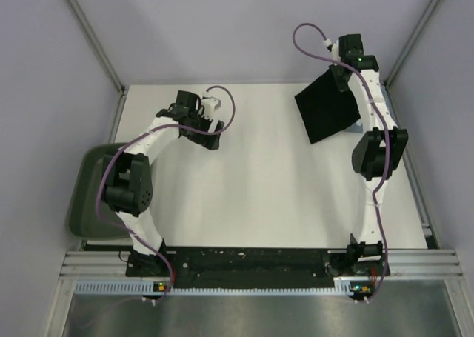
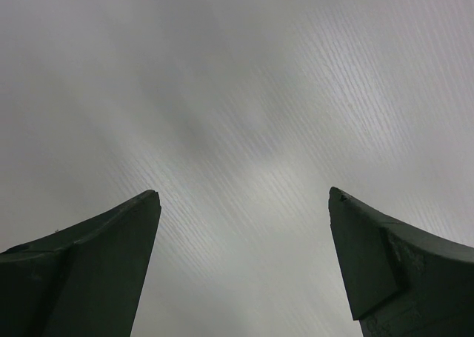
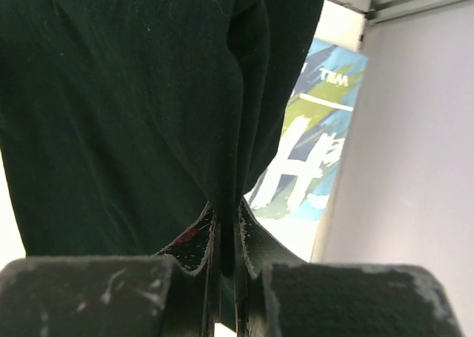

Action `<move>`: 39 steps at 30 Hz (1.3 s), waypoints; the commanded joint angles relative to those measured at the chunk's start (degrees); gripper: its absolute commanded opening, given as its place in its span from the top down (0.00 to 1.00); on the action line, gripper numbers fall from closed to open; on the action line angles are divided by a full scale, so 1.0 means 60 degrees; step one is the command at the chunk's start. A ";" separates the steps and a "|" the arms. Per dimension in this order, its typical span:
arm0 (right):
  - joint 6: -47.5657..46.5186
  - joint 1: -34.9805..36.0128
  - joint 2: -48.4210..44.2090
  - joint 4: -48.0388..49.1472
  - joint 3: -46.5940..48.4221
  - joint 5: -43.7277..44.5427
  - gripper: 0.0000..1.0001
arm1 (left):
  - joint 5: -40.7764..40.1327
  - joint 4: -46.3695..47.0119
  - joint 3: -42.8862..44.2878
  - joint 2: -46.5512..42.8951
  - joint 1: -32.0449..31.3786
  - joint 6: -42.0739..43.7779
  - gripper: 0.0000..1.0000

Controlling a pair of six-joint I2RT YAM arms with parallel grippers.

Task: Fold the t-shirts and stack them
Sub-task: Put the neatly folded tshirt into the corner of the board with the right arm

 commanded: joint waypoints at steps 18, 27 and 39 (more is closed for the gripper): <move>-0.0787 -0.0477 -0.0649 0.0814 0.1226 0.0729 1.00 | -0.0065 -0.0015 0.0372 -0.0236 -0.0025 0.0251 0.01; -0.1109 -0.0594 -0.0811 0.0990 0.1183 0.0803 1.00 | -0.0094 -0.0044 0.0373 -0.0265 -0.0040 0.0295 0.01; -0.1168 -0.0741 -0.1104 0.1253 0.1359 0.0759 1.00 | -0.0197 -0.0044 0.0314 -0.0295 -0.0026 0.0368 0.01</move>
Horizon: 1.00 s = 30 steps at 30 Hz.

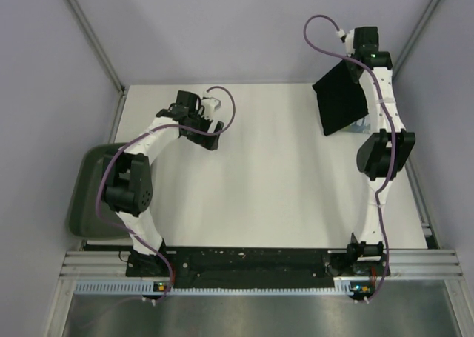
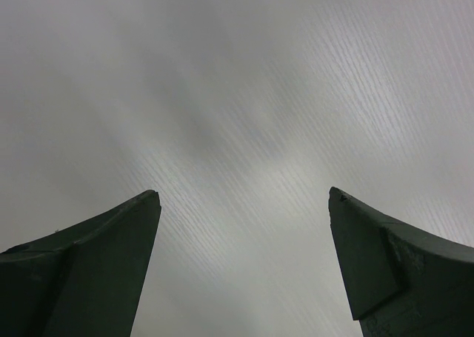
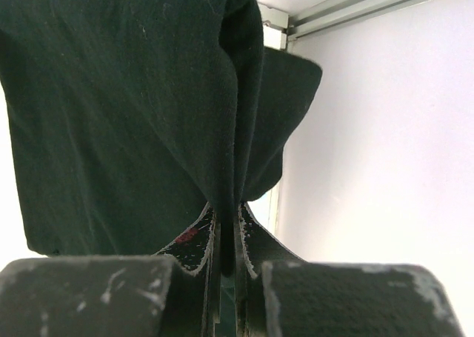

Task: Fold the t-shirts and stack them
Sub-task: Put the neatly folded tshirt into the corner of the board with the right arm

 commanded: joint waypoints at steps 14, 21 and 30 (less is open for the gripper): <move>0.0002 -0.0736 -0.0958 0.1185 0.0601 -0.0025 1.00 | -0.0124 -0.0008 0.0197 -0.0310 -0.0040 0.0164 0.01; -0.0261 -0.1147 -0.0564 0.1698 -0.0087 -0.0552 1.00 | -0.0198 0.0007 0.0182 -0.0310 -0.0040 0.0237 0.01; -0.0057 -0.1645 0.0301 0.2138 -0.0014 -0.0582 1.00 | -0.0183 -0.0008 0.0138 -0.0193 -0.0040 0.0237 0.01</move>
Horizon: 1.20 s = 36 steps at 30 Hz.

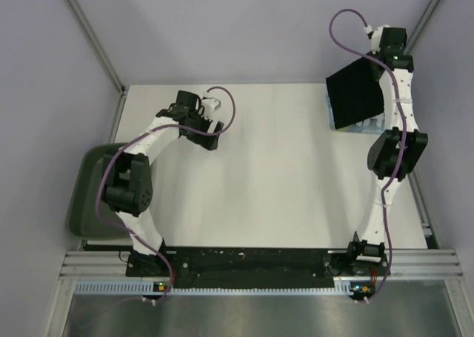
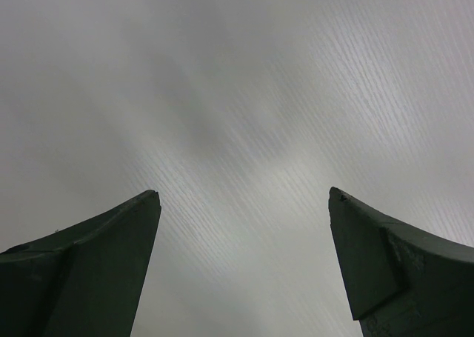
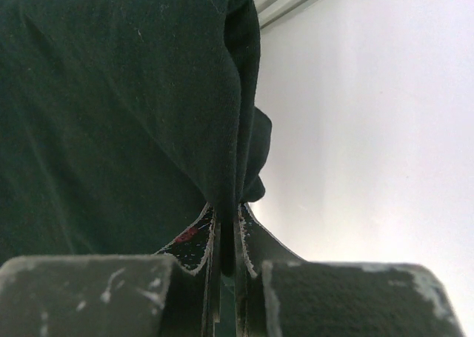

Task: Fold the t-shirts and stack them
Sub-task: Put the neatly folded tshirt into the corner of the board with the right arm

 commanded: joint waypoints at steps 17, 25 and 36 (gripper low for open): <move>0.0598 -0.1026 0.1455 0.1104 0.0025 0.0216 1.00 | -0.0206 -0.0297 0.0417 -0.0002 -0.0047 0.0381 0.01; 0.1037 -0.1143 0.1588 0.1426 0.0318 0.1271 0.07 | -0.0235 -0.0370 0.0446 -0.0031 -0.0062 0.0454 0.01; 0.1170 -0.0998 -0.0241 0.1705 -0.0778 0.0482 0.01 | -0.0205 -0.0356 0.0446 -0.0177 -0.0091 0.0512 0.01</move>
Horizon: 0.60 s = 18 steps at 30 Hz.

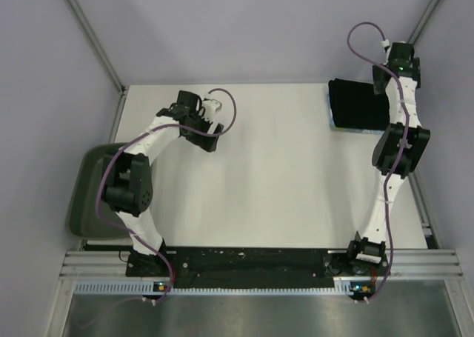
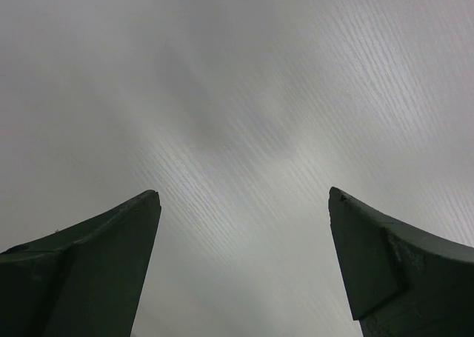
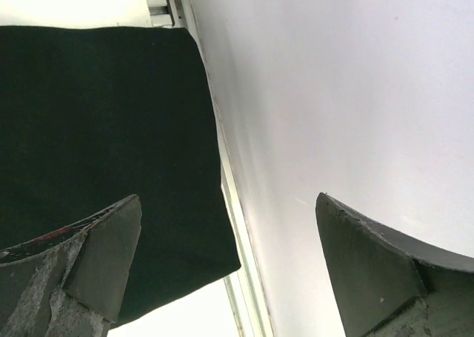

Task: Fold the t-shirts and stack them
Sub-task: Put the neatly folded tshirt into the corner of the board with the right arm

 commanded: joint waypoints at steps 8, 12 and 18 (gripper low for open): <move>0.0796 0.0480 -0.3775 0.0514 -0.2877 -0.2814 0.01 | 0.0035 0.0213 0.0001 -0.0883 -0.0037 0.0262 0.01; 0.1031 0.0948 -0.4990 0.0967 -0.4663 -0.3941 0.01 | 0.0020 0.0564 -0.0555 -0.1542 -0.0022 0.0203 0.01; 0.2026 0.1579 -0.7640 0.3308 -0.8836 -0.5146 0.01 | 0.0225 0.1545 -0.2121 -0.2889 0.0299 0.0115 0.01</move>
